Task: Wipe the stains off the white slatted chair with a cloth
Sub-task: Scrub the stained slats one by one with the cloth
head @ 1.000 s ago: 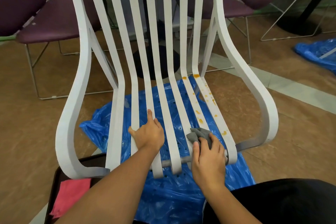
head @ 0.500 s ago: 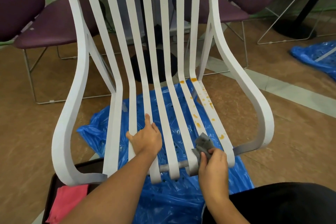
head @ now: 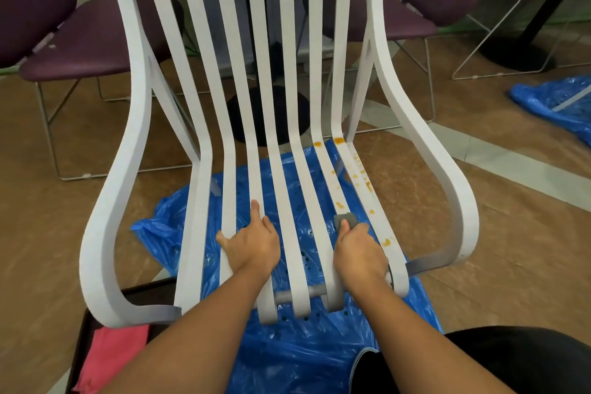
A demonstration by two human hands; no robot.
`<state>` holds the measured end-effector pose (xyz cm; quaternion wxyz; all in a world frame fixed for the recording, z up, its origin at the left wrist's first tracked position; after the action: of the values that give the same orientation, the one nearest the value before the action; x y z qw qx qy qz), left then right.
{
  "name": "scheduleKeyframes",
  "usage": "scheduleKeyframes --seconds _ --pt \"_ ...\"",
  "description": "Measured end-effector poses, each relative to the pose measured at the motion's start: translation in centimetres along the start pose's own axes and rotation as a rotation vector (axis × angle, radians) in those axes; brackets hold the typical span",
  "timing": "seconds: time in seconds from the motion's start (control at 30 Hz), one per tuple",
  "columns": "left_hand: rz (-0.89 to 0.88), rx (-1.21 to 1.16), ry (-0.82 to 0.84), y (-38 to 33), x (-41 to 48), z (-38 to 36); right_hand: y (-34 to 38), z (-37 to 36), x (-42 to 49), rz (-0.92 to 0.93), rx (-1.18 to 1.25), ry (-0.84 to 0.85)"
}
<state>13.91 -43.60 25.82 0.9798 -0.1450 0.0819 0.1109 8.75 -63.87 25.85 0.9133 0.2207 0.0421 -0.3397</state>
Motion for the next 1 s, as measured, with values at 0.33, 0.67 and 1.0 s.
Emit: scheduleKeyframes --seconds 0.33,0.67,1.0 --pt "0.001 0.012 -0.003 0.0 0.0 0.0 1.3 -0.5 2.2 0.064 -0.043 0.033" --pt "0.002 0.007 -0.006 0.1 0.3 -0.4 6.2 -1.5 8.6 0.035 -0.031 0.160" --pt "-0.004 -0.007 0.005 -0.1 0.3 -0.2 6.9 -1.5 9.6 0.048 0.001 0.209"
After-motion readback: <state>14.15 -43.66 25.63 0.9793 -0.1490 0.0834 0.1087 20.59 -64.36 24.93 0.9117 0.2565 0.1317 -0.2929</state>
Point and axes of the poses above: each hand's wrist, its own x-axis towards the middle knuckle, its own z-axis out of the back of the hand, y = z × x, the point moved 4 cm from there along x, towards the middle knuckle, and after that the axes turned 1 degree about -z, right-handed, at the moved point
